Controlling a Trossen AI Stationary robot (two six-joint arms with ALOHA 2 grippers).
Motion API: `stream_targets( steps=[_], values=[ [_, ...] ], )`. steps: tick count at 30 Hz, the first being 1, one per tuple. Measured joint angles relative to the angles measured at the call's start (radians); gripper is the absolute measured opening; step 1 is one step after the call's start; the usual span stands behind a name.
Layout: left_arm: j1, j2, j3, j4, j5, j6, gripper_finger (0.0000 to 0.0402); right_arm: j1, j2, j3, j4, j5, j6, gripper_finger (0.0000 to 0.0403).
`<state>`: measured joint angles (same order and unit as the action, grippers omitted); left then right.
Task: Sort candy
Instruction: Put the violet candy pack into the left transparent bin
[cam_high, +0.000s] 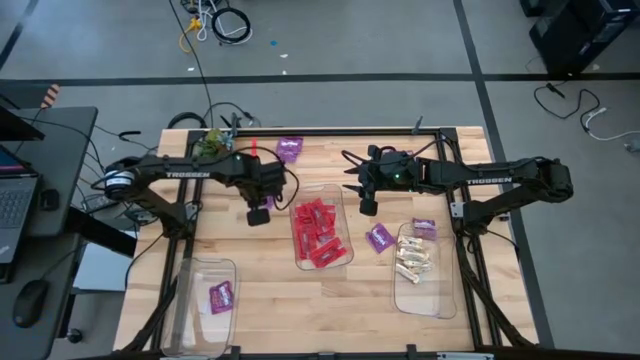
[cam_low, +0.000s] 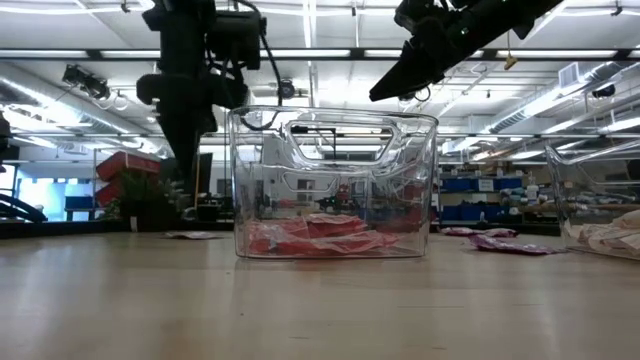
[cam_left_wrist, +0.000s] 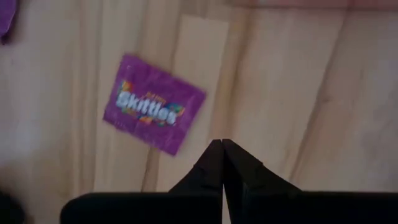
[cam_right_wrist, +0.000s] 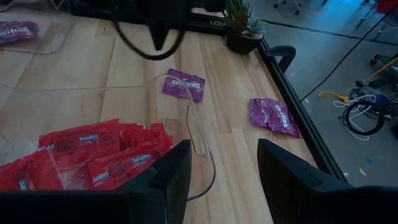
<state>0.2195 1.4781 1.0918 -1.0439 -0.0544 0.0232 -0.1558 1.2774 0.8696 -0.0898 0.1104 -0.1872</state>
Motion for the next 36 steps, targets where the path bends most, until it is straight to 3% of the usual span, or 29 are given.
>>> stream_targets(
  steps=[8,14,20,27,30,34,36],
  values=[
    [-0.018,0.063,-0.124,0.167,-0.004,0.107,0.007,0.0,0.0,0.0,-0.004,0.0,-0.007,0.0169],
    [-0.016,0.139,-0.178,0.262,-0.103,0.155,0.0135,0.0,0.0,0.0,-0.005,0.0,-0.007,0.0169],
    [0.008,0.205,-0.184,0.32,-0.119,0.184,0.0158,-0.001,0.0,0.0,-0.005,0.0,-0.003,0.0169],
    [0.054,0.226,-0.184,0.327,-0.053,0.201,0.0148,-0.001,0.0,0.0,-0.005,0.0,-0.006,0.0169],
    [0.057,0.227,-0.186,0.328,-0.004,0.233,0.0106,-0.001,0.0,0.0,-0.005,0.0,-0.006,0.0169],
    [0.055,0.227,-0.186,0.324,0.015,0.231,0.0017,-0.001,0.0,0.0,-0.008,0.0,-0.006,0.0169],
    [0.055,0.225,-0.183,0.317,0.011,0.228,0.0008,-0.001,0.0,0.0,-0.009,0.0,-0.007,0.0169]
  ],
)
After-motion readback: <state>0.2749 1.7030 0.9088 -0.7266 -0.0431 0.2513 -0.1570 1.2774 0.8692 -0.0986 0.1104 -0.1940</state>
